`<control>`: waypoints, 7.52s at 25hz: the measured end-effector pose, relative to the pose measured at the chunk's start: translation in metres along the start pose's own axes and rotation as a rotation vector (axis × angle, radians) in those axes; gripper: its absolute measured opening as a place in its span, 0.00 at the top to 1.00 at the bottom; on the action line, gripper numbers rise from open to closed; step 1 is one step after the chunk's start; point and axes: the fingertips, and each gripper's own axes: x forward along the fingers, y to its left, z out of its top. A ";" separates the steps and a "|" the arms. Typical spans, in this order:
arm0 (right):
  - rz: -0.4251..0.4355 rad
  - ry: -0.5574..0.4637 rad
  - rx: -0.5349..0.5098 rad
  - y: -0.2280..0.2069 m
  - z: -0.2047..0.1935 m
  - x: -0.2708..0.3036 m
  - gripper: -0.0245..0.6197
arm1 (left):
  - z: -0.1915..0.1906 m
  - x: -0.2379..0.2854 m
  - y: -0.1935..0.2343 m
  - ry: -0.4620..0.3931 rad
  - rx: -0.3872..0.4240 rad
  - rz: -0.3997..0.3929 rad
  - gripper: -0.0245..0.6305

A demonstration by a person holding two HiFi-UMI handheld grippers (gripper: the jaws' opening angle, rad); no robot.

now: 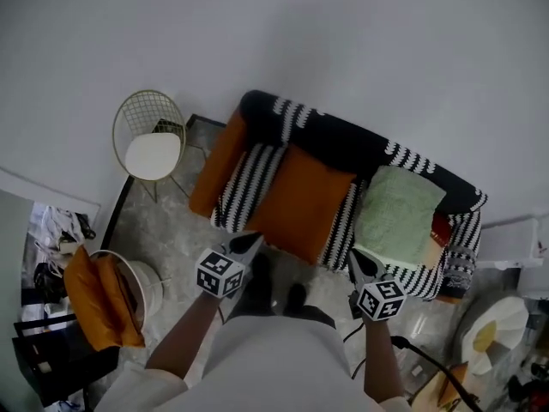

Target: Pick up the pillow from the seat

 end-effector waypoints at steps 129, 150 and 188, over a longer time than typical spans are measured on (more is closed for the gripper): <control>-0.061 0.416 0.545 -0.363 -0.364 0.479 0.61 | -0.378 0.504 0.362 0.572 -0.277 -0.180 0.61; -0.056 0.380 0.416 -0.273 -0.216 0.394 0.76 | -0.236 0.383 0.292 0.473 -0.188 -0.158 0.73; -0.096 -0.022 0.164 -0.024 0.076 0.127 0.75 | 0.078 0.088 0.137 0.093 0.096 -0.193 0.70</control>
